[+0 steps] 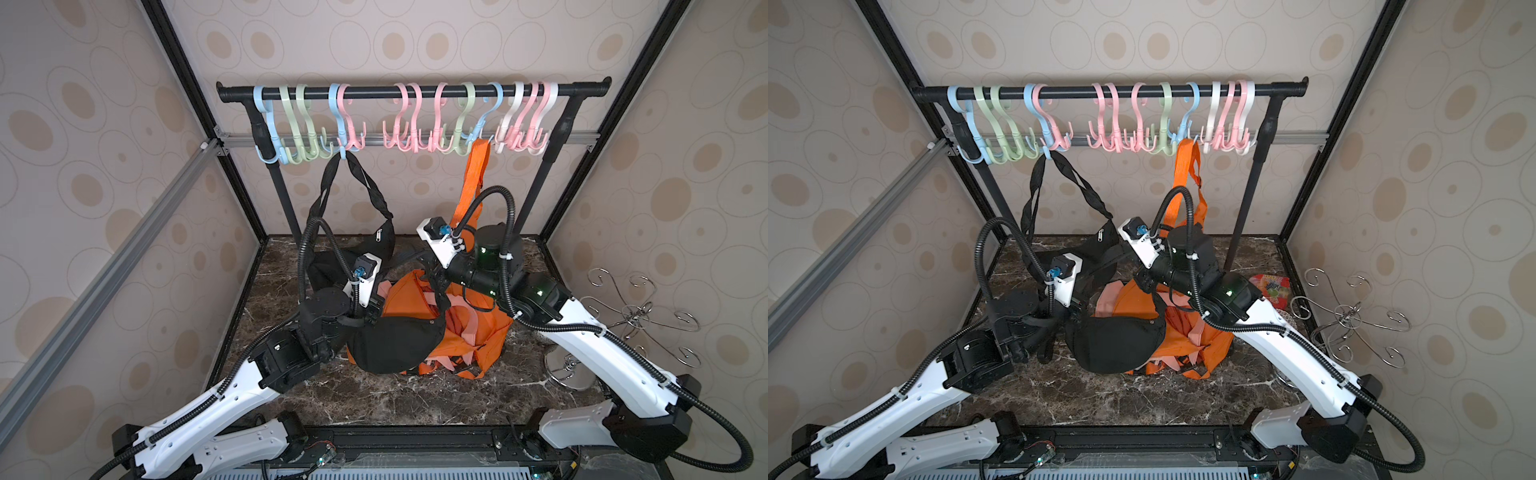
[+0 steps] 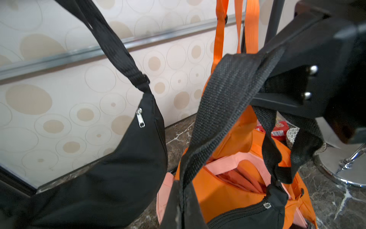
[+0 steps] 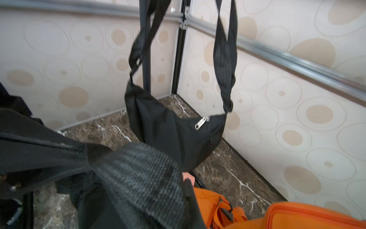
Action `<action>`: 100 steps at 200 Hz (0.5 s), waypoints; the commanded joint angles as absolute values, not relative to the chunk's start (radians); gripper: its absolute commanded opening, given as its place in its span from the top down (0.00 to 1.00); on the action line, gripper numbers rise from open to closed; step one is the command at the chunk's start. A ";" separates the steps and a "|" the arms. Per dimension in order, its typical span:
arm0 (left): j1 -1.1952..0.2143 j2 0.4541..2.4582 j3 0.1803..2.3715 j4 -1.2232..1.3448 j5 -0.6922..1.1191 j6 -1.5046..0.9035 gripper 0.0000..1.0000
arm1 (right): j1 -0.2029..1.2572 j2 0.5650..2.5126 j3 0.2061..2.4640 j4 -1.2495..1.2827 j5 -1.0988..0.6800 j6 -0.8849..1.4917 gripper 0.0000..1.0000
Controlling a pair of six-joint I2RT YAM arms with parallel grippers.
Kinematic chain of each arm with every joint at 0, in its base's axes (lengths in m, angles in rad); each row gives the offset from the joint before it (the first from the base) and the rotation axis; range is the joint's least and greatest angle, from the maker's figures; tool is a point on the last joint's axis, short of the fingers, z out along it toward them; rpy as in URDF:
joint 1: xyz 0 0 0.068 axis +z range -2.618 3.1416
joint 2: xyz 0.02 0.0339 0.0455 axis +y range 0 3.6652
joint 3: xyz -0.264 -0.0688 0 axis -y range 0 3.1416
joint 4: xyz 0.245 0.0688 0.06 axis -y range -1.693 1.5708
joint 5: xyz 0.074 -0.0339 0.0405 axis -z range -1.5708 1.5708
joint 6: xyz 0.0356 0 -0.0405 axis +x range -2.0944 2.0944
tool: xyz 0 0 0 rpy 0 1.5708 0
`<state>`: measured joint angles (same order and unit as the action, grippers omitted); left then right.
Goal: Hang the bag on a hook
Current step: Pick up the bag from the bag.
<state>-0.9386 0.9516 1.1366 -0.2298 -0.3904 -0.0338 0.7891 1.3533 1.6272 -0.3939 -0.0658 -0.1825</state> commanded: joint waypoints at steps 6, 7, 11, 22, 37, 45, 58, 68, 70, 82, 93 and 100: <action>-0.934 0.983 1.241 -0.233 -0.433 0.044 1.00 | 0.780 1.405 1.822 -0.432 -0.056 -0.115 1.00; -0.934 0.985 1.244 -0.231 -0.431 0.046 1.00 | 0.780 1.408 1.830 -0.434 -0.054 -0.114 1.00; -0.934 0.994 1.259 -0.228 -0.426 0.051 1.00 | 0.780 1.419 1.856 -0.440 -0.043 -0.107 1.00; -0.934 1.021 1.304 -0.223 -0.409 0.066 1.00 | 0.779 1.450 1.934 -0.466 -0.030 -0.092 1.00; -0.932 1.074 1.380 -0.223 -0.415 0.086 1.00 | 0.779 1.495 2.042 -0.505 -0.030 -0.067 1.00; -0.927 1.105 1.424 -0.227 -0.416 0.092 1.00 | 0.780 1.511 2.078 -0.505 -0.034 -0.055 1.00; -0.916 1.150 1.489 -0.228 -0.400 0.091 1.00 | 0.779 1.532 2.126 -0.495 -0.030 -0.035 1.00; -0.909 1.181 1.536 -0.218 -0.378 0.085 1.00 | 0.780 1.555 2.172 -0.499 -0.027 -0.028 1.00; -0.907 1.187 1.547 -0.217 -0.373 0.083 1.00 | 0.779 1.558 2.181 -0.500 -0.028 -0.028 1.00; -0.904 1.221 1.608 -0.208 -0.357 0.081 1.00 | 0.780 1.584 2.241 -0.508 -0.034 -0.026 1.00; -0.897 1.255 1.673 -0.211 -0.353 0.087 1.00 | 0.779 1.610 2.290 -0.515 -0.041 -0.025 1.00; -0.893 1.280 1.716 -0.214 -0.355 0.093 1.00 | 0.779 1.626 2.346 -0.518 -0.041 -0.025 1.00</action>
